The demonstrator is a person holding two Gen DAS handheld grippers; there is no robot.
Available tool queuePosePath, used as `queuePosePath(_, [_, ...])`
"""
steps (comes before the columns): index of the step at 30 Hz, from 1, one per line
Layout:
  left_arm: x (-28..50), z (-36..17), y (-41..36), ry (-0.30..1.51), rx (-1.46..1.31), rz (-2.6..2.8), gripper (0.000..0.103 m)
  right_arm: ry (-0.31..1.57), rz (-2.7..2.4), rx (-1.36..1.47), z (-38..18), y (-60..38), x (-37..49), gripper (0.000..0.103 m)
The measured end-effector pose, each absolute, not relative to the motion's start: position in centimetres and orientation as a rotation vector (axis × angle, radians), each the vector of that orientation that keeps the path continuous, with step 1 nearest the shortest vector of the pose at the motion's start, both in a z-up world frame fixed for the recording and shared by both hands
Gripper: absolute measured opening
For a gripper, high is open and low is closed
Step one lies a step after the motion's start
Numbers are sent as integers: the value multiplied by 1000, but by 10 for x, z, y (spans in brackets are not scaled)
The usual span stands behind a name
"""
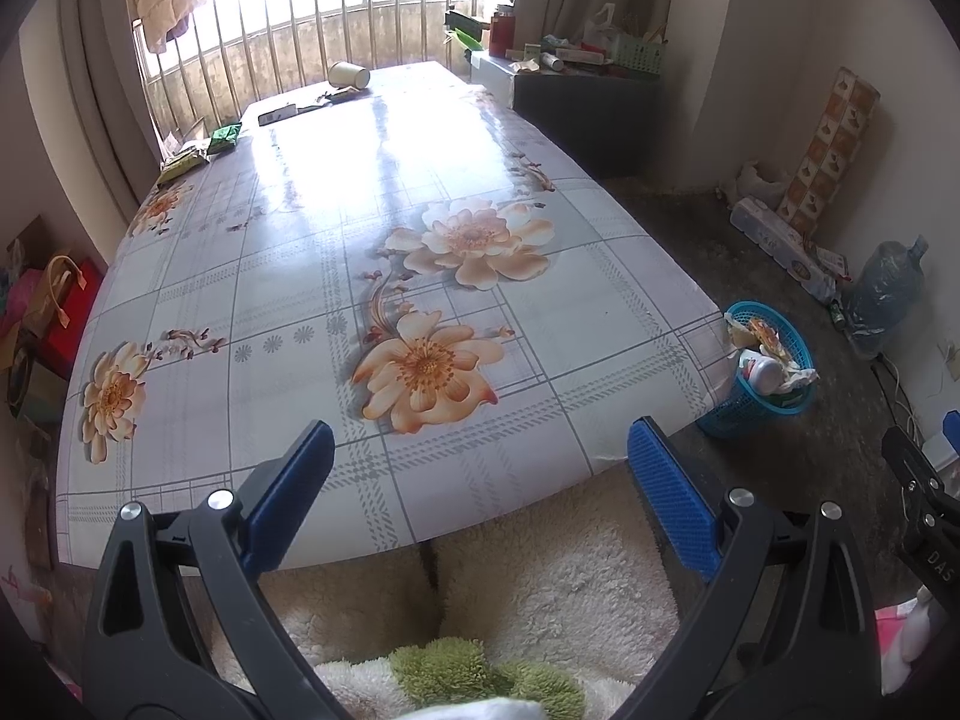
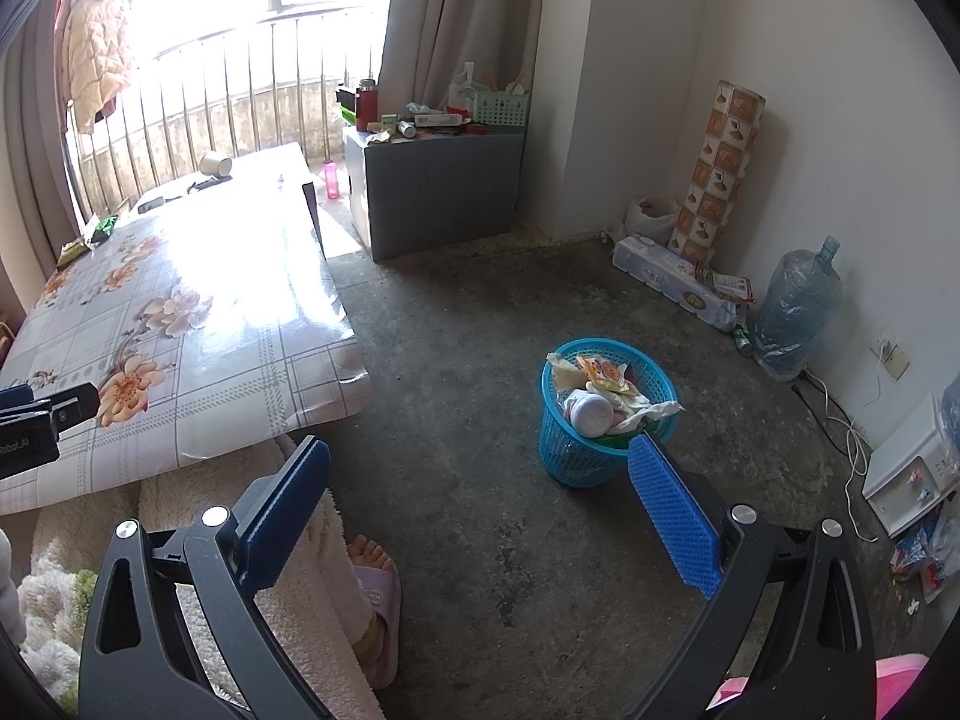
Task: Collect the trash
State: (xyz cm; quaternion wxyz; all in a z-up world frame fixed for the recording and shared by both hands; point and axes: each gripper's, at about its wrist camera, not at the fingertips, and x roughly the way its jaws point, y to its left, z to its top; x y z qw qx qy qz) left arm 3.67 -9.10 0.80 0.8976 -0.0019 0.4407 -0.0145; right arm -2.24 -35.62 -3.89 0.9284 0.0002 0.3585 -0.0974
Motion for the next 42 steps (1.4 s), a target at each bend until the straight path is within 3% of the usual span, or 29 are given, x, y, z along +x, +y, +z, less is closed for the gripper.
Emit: queuePosePath(42, [38, 5, -88, 926, -10, -25, 94, 735, -198, 7, -39, -354, -23, 97])
